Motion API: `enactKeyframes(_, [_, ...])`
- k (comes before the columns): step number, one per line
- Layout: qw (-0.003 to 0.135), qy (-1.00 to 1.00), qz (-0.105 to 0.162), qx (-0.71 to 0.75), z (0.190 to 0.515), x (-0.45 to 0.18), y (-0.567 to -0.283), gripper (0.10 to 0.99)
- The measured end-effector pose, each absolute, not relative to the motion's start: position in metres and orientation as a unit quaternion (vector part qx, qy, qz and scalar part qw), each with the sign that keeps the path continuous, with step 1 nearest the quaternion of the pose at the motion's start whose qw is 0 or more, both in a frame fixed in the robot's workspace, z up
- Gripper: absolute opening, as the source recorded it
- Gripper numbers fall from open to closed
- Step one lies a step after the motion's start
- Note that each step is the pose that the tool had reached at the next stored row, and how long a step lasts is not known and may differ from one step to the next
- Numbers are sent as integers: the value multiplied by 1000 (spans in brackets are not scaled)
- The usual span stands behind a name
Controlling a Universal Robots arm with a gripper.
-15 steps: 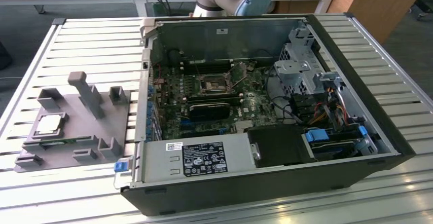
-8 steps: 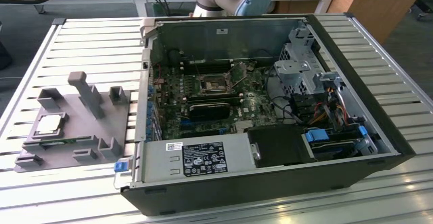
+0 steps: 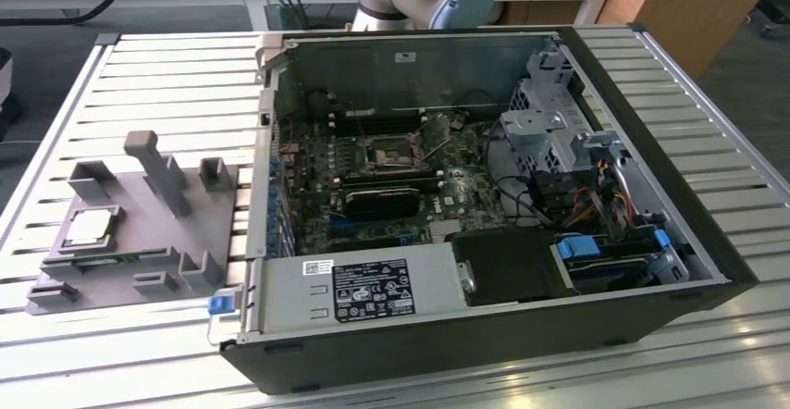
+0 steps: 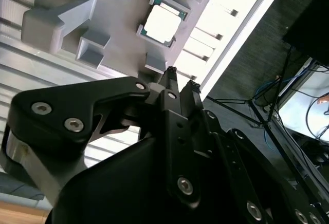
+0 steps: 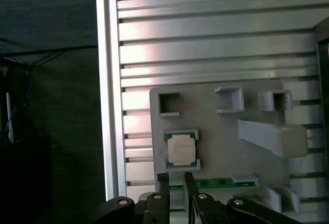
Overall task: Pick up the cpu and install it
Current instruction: 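Pick up the cpu and move it towards the insertion slot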
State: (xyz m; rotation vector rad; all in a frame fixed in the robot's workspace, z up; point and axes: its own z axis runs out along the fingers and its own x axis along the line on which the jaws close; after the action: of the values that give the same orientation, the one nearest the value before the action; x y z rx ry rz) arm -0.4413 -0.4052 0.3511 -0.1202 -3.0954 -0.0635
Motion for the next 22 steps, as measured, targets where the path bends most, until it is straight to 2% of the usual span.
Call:
enactKeyframes(1, [21, -999, -21, -39, 349, -441, -405, 231])
enactKeyframes(4, [20, -999, -22, -39, 345, -441, -406, 408])
enactKeyframes(5, [20, -999, -24, -39, 344, -442, -406, 408])
enactKeyframes(7, [20, -999, -25, -38, 341, -442, -406, 525])
enactKeyframes(9, [20, -999, -25, -36, 337, -442, -406, 525])
enactKeyframes(10, [20, -999, -25, -33, 335, -442, -406, 588])
enactKeyframes(22, [20, -999, -25, -17, 320, -442, -406, 588])
